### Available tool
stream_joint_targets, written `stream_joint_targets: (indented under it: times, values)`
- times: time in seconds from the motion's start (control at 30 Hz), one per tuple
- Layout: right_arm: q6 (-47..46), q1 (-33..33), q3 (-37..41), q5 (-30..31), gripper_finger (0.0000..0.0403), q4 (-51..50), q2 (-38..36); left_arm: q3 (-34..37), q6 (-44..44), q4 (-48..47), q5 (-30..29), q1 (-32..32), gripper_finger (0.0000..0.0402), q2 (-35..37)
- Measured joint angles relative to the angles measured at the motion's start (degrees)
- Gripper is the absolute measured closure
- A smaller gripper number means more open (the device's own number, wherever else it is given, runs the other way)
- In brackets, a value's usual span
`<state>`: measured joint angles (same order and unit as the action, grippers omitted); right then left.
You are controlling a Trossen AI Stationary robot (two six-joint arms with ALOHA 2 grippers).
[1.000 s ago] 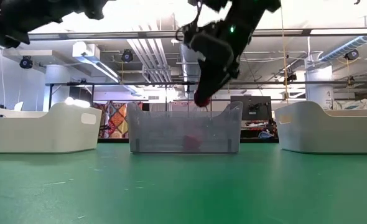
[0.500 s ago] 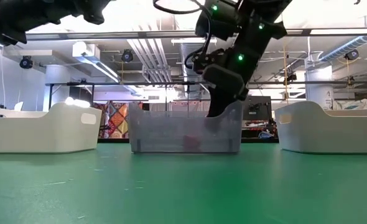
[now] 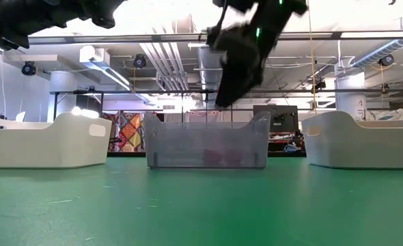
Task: Sort produce into baskets
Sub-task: Put the red chili pepper into the black bin
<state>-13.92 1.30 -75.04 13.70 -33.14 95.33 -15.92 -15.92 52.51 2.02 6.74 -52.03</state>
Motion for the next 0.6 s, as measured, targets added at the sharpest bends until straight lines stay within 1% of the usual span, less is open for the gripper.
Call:
stream_joint_targets:
  times: [0.07, 0.13, 0.23, 0.3, 0.4, 0.5, 0.6]
  values:
    - [-0.34, -0.87, -1.78, 4.63, 0.0211, -5.82, -2.71, 0.0, 0.22, -0.05, 0.0, 0.0, 0.0183, -0.02]
    - [-2.49, -3.04, -1.91, 9.39, 0.0207, -10.87, -5.58, 0.0, 0.37, -0.28, 0.0, 0.0, 0.0183, -0.05]
    - [-9.61, -8.71, 0.54, 14.37, 0.0205, -15.47, -9.94, 0.0, 0.42, -0.32, 0.0, 0.0, 0.0183, -0.2]
    - [-13.87, -13.89, 3.29, 14.95, 0.0204, -16.76, -12.53, 0.0, 0.42, -0.42, 0.0, 0.0, 0.0183, -0.26]
    - [-18.11, -22.35, 8.49, 15.02, 0.0204, -16.37, -14.26, 0.0, 0.33, -0.43, -0.02, 0.0, 0.0183, -0.26]
    - [-24.51, -30.52, 13.24, 14.97, 0.0204, -15.2, -14.25, 0.0, 0.2, -0.41, -0.04, 0.0, 0.0183, -0.26]
    - [-27.95, -38.02, 18.01, 15.3, 0.0204, -11.48, -13.71, 0.0, 0.17, -0.39, -0.04, -0.04, 0.0183, -0.35]
